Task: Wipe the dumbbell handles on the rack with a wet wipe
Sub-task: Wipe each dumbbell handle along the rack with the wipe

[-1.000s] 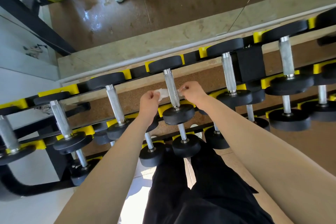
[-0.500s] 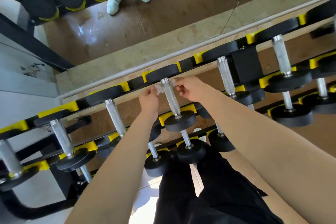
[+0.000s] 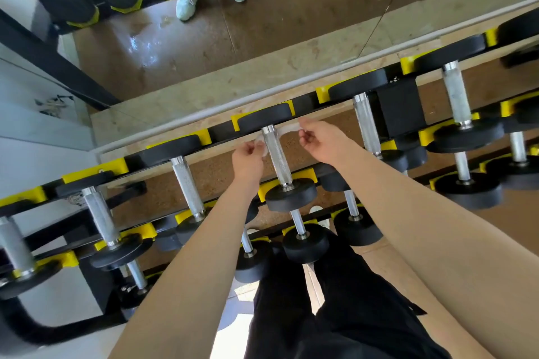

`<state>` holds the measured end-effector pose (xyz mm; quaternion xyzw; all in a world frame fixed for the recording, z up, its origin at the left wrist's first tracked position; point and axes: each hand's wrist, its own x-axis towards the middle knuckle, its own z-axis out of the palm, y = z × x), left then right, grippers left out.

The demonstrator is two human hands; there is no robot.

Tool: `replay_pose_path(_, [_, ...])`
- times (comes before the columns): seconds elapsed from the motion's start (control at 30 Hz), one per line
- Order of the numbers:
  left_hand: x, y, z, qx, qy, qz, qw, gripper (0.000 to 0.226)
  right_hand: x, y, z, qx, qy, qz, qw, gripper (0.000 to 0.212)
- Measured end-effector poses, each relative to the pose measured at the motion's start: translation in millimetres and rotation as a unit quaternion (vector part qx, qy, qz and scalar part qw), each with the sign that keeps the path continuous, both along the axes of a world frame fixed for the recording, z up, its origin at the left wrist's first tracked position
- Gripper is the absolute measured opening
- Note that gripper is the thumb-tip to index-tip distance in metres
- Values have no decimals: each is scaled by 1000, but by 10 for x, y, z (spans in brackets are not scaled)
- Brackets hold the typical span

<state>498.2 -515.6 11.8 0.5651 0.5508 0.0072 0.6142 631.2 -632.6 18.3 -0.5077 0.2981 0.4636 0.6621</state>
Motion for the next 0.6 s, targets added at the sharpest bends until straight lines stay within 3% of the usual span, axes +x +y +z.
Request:
replay_pose_path(0.13, [-220, 125, 129, 23, -16, -70, 997, 11, -211, -44, -25, -4, -42, 141, 989, 13])
replay_pose_path(0.23, [-483, 141, 250, 59, -39, -163, 984, 6, -348, -58, 25, -45, -105, 260, 959, 18])
replay_pose_path(0.37, [-610, 73, 345, 70, -56, -211, 973, 10, -411, -284, 200, -110, -242, 328, 906, 15])
replay_pose_path(0.5, [-610, -125, 458, 21, -116, -188, 975, 13, -573, -495, 417, -37, -299, 381, 874, 32])
replay_pose_path(0.6, [-617, -321, 520, -5, -145, -138, 980, 14, -686, -578, 494, 38, -248, 376, 892, 43])
